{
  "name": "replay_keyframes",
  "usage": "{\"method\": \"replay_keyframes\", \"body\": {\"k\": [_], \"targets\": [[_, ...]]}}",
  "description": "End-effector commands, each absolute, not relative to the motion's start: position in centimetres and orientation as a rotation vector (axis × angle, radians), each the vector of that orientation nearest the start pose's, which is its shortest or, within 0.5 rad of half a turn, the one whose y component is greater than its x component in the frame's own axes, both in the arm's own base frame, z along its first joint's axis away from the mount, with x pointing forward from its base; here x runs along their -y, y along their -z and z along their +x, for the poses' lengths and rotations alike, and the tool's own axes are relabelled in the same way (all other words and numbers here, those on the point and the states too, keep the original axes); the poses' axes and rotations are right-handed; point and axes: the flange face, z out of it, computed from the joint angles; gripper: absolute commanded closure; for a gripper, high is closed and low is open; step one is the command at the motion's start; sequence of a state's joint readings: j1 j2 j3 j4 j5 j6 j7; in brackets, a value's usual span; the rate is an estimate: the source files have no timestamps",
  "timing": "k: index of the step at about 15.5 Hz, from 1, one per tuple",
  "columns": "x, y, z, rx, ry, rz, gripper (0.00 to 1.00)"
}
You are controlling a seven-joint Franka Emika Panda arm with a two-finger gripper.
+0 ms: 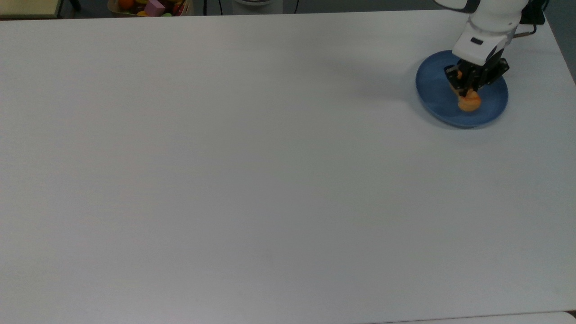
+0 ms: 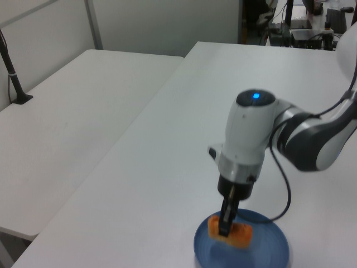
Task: Put the bread on the table
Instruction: 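Lift the bread roll off the plate and carry it across the table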
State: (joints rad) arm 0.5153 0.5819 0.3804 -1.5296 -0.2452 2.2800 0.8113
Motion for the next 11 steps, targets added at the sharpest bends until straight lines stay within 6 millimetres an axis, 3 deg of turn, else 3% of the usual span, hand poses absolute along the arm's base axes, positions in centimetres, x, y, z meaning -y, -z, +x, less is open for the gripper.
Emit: {"method": "replay_keyframes", "body": {"k": [1,5,9,11], "targets": [[-48.9,-42.4,47.4,0.255,0.305,-2.94,1.0],[-42.6,-49.4,46.8,0.258,0.312,-2.905,1.0],[-35.9,-53.8,47.0,0.307,0.18,-3.003,1.0],[-30.8,-55.8,48.2,0.271,0.138,-3.024,1.0]]}}
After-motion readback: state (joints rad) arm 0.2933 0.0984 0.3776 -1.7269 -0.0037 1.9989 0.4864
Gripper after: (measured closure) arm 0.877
